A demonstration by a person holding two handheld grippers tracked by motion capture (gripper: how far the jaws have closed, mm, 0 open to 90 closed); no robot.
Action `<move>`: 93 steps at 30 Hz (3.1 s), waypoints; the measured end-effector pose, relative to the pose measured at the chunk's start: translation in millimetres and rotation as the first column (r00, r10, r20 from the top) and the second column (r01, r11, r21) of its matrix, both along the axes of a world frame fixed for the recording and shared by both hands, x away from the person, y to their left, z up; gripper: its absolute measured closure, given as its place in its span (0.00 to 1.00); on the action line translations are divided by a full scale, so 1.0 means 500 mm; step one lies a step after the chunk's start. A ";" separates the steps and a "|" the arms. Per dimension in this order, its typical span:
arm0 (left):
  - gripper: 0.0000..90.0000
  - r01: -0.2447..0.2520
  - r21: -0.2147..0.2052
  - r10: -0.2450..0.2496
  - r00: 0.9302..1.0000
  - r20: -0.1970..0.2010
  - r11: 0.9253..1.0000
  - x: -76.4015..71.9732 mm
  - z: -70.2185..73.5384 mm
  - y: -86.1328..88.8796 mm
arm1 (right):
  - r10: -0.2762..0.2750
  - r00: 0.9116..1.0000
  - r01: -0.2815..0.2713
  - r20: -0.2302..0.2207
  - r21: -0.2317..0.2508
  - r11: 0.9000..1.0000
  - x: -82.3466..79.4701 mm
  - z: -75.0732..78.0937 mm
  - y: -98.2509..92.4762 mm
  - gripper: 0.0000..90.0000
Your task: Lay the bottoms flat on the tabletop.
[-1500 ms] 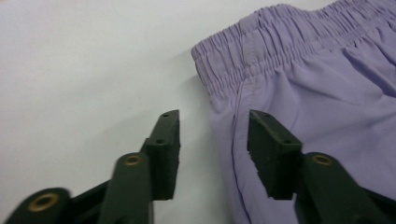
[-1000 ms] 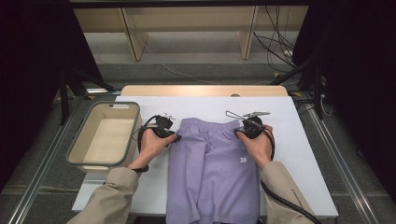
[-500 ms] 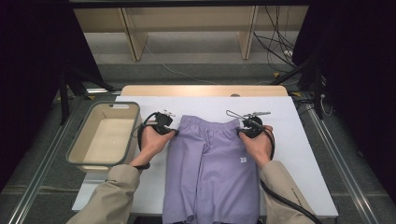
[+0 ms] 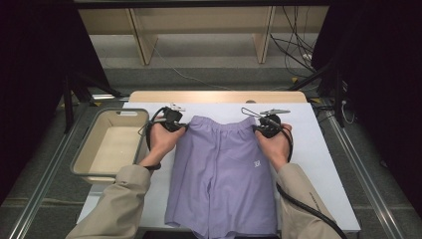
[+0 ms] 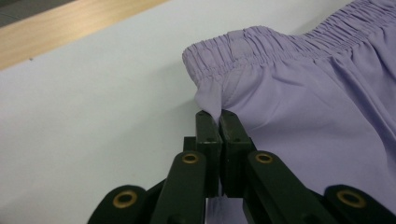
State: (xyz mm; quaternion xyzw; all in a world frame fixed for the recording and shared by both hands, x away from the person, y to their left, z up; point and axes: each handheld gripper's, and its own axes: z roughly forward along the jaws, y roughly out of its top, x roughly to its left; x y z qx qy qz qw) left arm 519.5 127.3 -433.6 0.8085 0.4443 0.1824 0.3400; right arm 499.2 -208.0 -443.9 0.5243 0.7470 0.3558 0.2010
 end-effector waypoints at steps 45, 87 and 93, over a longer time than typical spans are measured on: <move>0.39 0.228 -0.042 -0.229 0.973 -0.004 0.973 -0.311 -0.061 0.057 | 0.078 0.937 -0.092 -0.340 -0.025 0.995 -0.363 -0.043 -0.076 0.69; 0.38 0.257 -0.006 -0.257 0.966 0.000 0.966 -0.335 -0.070 0.050 | -0.014 0.943 -0.035 -0.334 -0.140 0.989 -0.352 -0.004 -0.160 1.00; 0.38 0.251 -0.013 -0.251 0.968 0.004 0.968 -0.335 -0.069 0.053 | 0.016 0.937 -0.059 -0.348 -0.113 0.992 -0.356 -0.008 -0.162 0.83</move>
